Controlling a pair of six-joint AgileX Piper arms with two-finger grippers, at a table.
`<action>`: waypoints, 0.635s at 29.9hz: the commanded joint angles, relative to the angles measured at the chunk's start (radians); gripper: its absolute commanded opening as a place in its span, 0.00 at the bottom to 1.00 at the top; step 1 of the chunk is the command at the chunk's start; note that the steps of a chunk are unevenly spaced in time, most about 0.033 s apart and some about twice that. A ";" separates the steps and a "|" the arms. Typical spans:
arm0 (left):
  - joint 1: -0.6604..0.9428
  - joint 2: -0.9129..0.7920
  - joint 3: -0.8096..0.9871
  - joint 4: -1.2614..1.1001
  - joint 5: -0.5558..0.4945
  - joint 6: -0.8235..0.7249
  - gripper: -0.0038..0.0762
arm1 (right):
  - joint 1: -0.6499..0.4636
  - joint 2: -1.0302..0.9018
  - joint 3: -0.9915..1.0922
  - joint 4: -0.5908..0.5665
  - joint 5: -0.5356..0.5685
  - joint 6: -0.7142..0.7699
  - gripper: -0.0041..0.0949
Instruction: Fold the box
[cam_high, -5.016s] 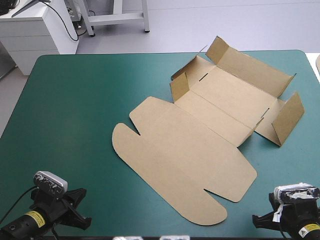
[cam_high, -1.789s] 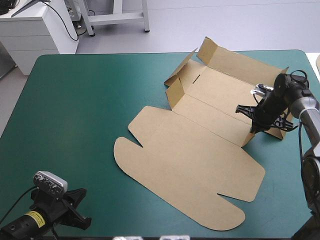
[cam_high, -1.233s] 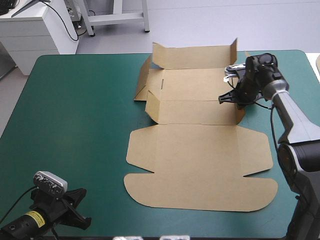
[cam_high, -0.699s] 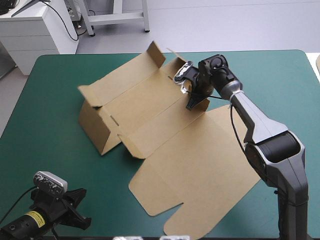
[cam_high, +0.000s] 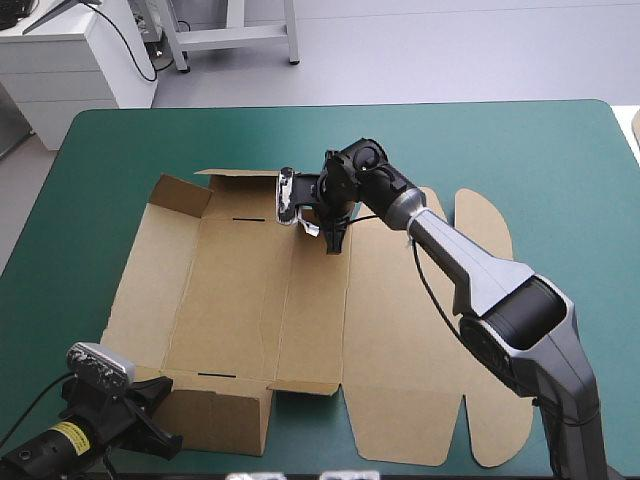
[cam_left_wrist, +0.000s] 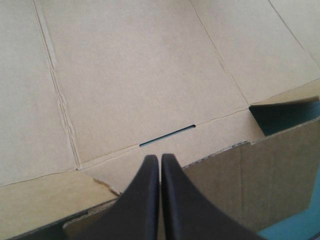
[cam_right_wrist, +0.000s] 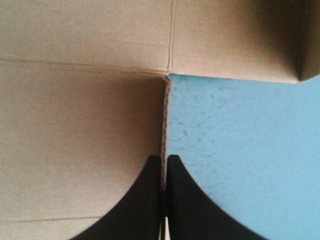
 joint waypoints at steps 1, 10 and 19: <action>-0.002 0.008 -0.033 -0.019 -0.060 -0.009 0.04 | 0.000 -0.061 -0.031 0.059 0.029 -0.005 0.02; -0.002 0.008 -0.033 -0.019 -0.060 -0.009 0.04 | 0.001 -0.060 -0.031 0.015 -0.002 0.065 0.18; -0.002 0.008 -0.033 -0.019 -0.060 -0.009 0.04 | -0.006 -0.111 -0.031 -0.123 0.110 0.202 0.20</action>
